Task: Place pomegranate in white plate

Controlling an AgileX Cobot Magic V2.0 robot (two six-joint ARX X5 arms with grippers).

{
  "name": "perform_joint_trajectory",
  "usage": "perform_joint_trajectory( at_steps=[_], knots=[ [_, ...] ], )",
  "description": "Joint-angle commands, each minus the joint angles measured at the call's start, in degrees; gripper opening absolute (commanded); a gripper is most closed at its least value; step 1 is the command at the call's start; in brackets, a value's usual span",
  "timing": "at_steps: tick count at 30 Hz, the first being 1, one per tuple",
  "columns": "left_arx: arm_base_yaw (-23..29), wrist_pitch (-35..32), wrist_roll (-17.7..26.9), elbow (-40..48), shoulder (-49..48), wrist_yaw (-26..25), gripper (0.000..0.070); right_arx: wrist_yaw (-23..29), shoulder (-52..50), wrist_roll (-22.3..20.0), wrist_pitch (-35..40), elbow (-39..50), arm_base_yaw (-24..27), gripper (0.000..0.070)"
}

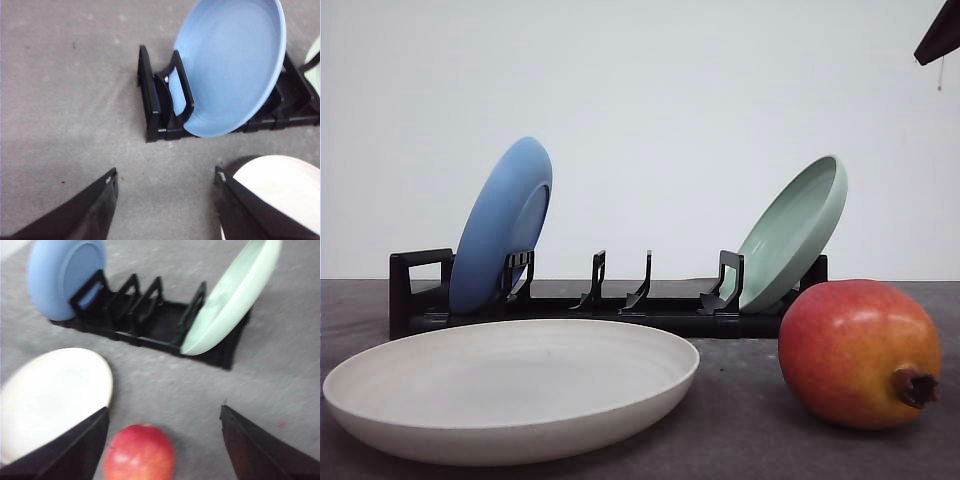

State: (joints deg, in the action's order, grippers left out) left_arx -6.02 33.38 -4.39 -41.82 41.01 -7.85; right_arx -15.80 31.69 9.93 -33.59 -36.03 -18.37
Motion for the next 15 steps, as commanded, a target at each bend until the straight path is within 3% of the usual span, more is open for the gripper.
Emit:
perform_joint_trajectory(
  at_steps=[1,9,15],
  knots=[
    [0.06,-0.17,-0.67,-0.2,-0.18,-0.35,0.0365,-0.72,1.33,5.18,-1.54,-1.52,-0.32,0.0449],
    [0.0,-0.16,-0.83,-0.2,-0.8,-0.29,0.0364,-0.69,11.96,8.7,-12.62,-6.98,-3.83,0.045],
    [0.0,-0.17,-0.79,-0.2,-0.8,-0.27,0.0364,2.32,21.42,11.47,-12.81,-9.77,-9.62,0.0467]
  ],
)
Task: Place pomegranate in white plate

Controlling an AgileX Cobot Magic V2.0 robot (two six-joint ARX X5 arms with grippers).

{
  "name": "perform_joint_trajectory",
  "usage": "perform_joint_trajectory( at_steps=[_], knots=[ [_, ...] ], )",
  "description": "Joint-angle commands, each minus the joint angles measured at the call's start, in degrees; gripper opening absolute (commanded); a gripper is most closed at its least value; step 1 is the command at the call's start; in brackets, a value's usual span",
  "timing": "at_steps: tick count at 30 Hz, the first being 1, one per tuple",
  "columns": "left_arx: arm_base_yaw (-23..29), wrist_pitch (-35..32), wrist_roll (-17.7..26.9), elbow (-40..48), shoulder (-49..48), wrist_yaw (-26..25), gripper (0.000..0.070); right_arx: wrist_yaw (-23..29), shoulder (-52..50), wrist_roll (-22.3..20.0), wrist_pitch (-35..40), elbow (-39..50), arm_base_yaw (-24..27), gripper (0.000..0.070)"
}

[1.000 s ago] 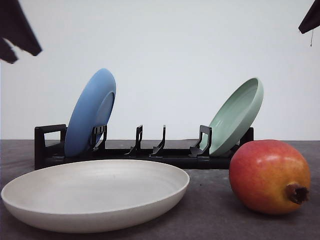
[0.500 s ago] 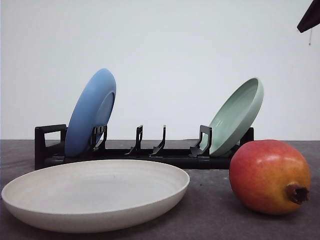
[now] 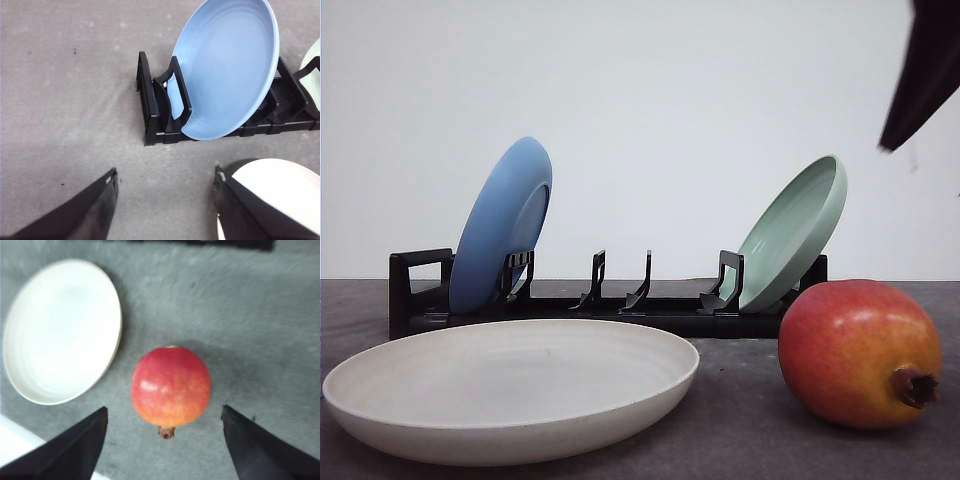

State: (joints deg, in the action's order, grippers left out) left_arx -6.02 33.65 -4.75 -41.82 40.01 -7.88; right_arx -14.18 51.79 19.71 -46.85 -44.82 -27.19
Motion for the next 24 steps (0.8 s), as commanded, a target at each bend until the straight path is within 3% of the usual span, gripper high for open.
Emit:
perform_joint_trajectory(
  at_steps=[1,8,14,24],
  knots=[
    [0.0,-0.44,-0.4,-0.2,0.2,-0.23,0.0364,1.78,2.88,2.31,0.52,-1.33,-1.85,0.0474],
    [0.0,-0.44,0.32,-0.2,0.2,-0.02,0.0364,7.51,12.03,6.0,3.52,-1.94,-7.81,0.065],
    [0.0,-0.46,0.68,-0.2,0.2,0.2,0.0361,11.53,17.9,8.21,7.6,-1.94,-10.64,0.066],
    [-0.11,-0.46,0.85,-0.2,0.2,0.35,0.036,11.62,26.29,8.75,9.65,-1.94,-10.95,0.0659]
  ],
)
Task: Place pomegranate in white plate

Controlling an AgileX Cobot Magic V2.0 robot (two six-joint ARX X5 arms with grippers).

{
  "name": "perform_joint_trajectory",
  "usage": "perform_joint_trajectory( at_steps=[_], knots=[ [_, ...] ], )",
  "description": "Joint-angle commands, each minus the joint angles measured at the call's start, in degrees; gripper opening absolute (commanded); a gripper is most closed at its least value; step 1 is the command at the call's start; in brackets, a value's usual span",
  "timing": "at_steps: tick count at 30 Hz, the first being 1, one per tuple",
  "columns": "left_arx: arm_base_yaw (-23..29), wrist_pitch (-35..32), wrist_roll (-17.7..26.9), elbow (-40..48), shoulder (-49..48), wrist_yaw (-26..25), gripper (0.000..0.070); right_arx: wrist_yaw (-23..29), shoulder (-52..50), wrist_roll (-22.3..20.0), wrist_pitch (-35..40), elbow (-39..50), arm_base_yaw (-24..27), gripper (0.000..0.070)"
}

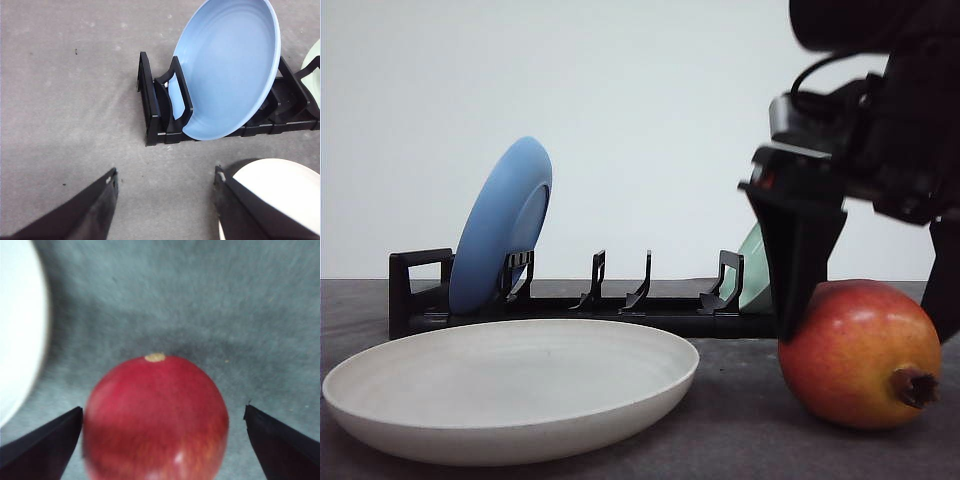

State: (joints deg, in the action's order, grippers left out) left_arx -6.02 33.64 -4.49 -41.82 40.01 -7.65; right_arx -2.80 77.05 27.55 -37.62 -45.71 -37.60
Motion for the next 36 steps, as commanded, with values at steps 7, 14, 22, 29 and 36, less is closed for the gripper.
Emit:
perform_joint_trajectory(
  at_steps=[7,14,22,29,36],
  knots=[
    [-0.11,-0.45,0.61,-0.2,0.2,0.12,0.036,-1.96,2.86,0.55,0.12,-1.05,-0.66,0.0523],
    [-0.11,-0.47,0.61,-0.2,0.2,0.12,0.036,-5.03,2.67,-2.61,-2.85,-2.47,-0.64,0.0498],
    [-0.11,-0.47,0.61,-0.2,0.2,0.14,0.0359,-6.22,4.27,-9.96,-7.22,-10.28,-3.63,0.0498],
    [-0.11,-0.47,0.61,-0.2,0.2,0.14,0.036,-6.19,12.93,-12.88,-7.37,-20.75,-8.32,0.0498],
    [-0.11,-0.48,0.61,-0.2,0.26,0.17,0.0359,-6.15,23.87,-15.81,-6.32,-30.55,-12.27,0.0497]
  ],
)
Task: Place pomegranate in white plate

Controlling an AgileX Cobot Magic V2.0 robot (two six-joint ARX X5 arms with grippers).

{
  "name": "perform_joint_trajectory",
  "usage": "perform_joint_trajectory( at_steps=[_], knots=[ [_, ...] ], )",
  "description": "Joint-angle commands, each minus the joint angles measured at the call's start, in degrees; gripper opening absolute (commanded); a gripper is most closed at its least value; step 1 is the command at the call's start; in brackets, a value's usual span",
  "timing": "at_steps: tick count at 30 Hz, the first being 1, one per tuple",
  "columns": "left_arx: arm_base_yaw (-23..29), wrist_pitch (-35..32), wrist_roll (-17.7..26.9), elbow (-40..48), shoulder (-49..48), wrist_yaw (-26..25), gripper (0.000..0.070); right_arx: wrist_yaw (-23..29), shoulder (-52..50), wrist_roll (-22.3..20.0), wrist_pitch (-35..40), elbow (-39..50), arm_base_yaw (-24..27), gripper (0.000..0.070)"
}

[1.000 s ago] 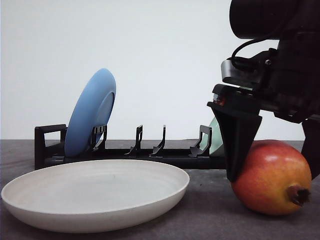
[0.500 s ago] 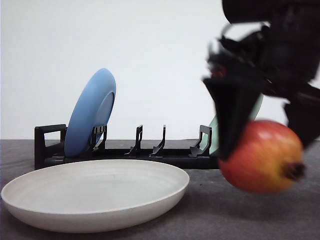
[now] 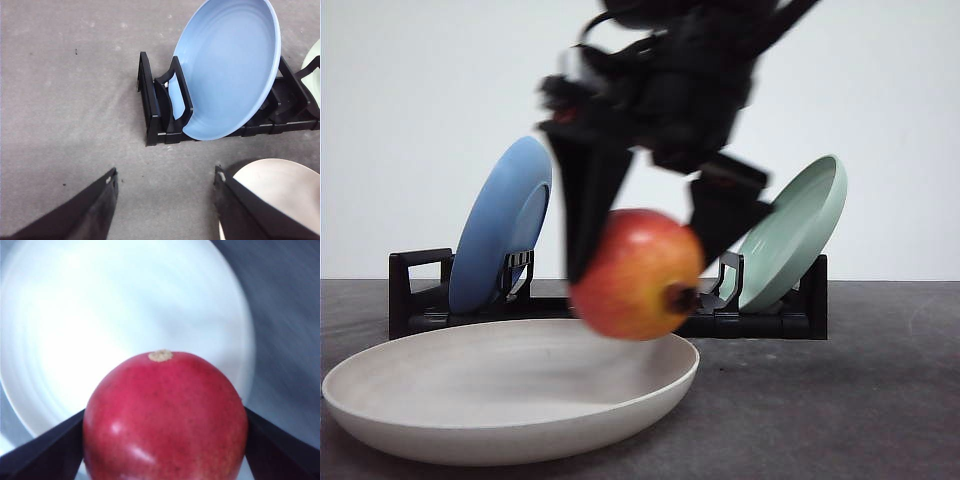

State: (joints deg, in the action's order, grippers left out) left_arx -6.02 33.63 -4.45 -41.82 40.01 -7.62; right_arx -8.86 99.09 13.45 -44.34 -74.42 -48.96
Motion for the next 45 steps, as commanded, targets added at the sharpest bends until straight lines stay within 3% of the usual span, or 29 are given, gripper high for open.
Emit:
perform_joint_trajectory(
  at_steps=[1,18,22,26,30,38,45],
  knots=[
    [-0.11,-0.47,0.57,-0.2,0.26,0.13,0.0359,-0.09,3.22,-2.04,0.65,-3.03,-1.41,0.0497],
    [-0.11,-0.58,0.76,-0.2,0.42,0.31,0.0359,0.09,10.42,-2.29,5.23,-6.71,-4.84,0.05],
    [-0.11,-0.62,0.76,-0.2,0.42,0.31,0.0359,0.13,10.42,-2.32,4.64,-6.71,-4.86,0.0562],
    [-0.11,-0.64,0.76,-0.2,0.42,0.31,0.0359,0.11,10.42,-2.32,4.82,-6.68,-5.11,0.0569],
    [-0.11,-0.64,0.76,-0.2,0.42,0.31,0.0359,0.11,10.42,-2.34,5.12,-6.68,-5.19,0.0673],
    [-0.11,-0.64,0.76,-0.2,0.42,0.31,0.0359,2.26,7.81,-3.38,5.02,-6.6,-5.37,0.067],
    [-0.09,-0.68,0.76,-0.2,0.42,0.31,0.0359,1.1,-0.75,-6.64,16.24,0.84,-5.5,0.0656]
  ],
)
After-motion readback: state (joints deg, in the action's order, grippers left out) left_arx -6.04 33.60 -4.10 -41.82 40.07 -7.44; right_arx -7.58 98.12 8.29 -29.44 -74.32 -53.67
